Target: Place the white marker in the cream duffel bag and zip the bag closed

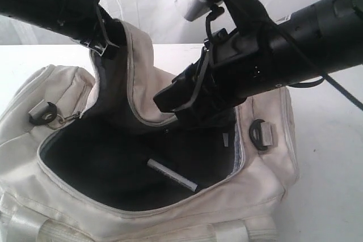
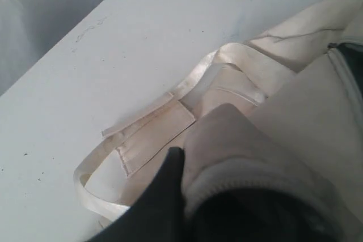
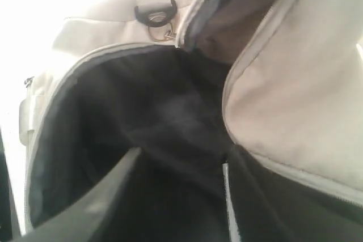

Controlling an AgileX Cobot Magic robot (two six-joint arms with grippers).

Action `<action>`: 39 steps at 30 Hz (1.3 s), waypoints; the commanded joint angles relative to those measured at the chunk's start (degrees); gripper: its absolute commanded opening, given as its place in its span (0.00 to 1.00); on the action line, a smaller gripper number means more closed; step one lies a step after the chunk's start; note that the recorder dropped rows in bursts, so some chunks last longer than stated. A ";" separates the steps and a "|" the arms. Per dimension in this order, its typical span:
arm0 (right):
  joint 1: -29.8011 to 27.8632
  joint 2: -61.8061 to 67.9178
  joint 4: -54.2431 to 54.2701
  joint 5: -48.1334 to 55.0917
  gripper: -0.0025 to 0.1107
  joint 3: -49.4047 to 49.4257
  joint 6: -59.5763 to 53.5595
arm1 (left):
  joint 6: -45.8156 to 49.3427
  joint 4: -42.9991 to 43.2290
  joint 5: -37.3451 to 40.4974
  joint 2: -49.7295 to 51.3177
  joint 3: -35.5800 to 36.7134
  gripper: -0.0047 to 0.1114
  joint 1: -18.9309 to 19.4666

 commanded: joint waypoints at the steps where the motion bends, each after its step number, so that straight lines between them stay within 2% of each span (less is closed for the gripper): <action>1: 0.10 -0.34 0.31 0.41 0.40 -0.07 1.61 | -3.62 2.64 2.92 -3.62 -0.20 0.04 0.21; 4: 0.10 -0.34 0.42 5.98 0.40 0.19 1.85 | -6.98 4.12 1.76 -4.20 -0.20 0.04 0.21; 6: 0.10 -0.34 1.13 5.13 0.39 0.58 2.72 | -7.99 3.96 1.88 -4.20 -0.20 0.04 0.21; 9: 0.10 0.04 7.49 3.10 0.20 2.61 3.02 | -8.54 3.96 1.98 -4.20 -0.20 0.04 0.21; 11: 0.10 0.61 10.57 1.66 0.11 4.50 2.90 | -8.76 3.96 1.98 -4.20 -0.20 0.04 0.21; 15: 0.10 1.71 13.18 0.73 0.02 6.92 3.52 | -9.54 3.94 2.83 -4.20 -0.20 0.04 0.21; 19: 0.10 2.09 14.77 2.89 0.02 7.47 3.29 | -9.35 4.86 2.06 -4.20 -0.20 0.04 0.21; 23: 0.10 2.20 14.66 -5.31 0.02 8.77 5.49 | -8.38 4.86 1.84 -4.20 -0.20 0.04 0.21; 24: 0.10 2.20 15.00 -4.85 0.02 8.75 7.14 | -8.38 4.86 1.84 -4.20 -0.20 0.04 0.21; 26: 0.79 2.20 13.69 -3.68 0.02 9.20 2.97 | -8.38 4.86 2.51 -4.20 -0.20 0.04 0.21; 29: 1.04 2.31 13.00 -4.28 0.02 10.23 5.84 | -8.38 4.86 3.17 -4.20 -0.20 0.04 0.21; 39: 1.04 1.73 13.71 -1.60 0.02 10.23 5.02 | -8.64 4.62 3.31 -4.20 -0.20 0.04 0.21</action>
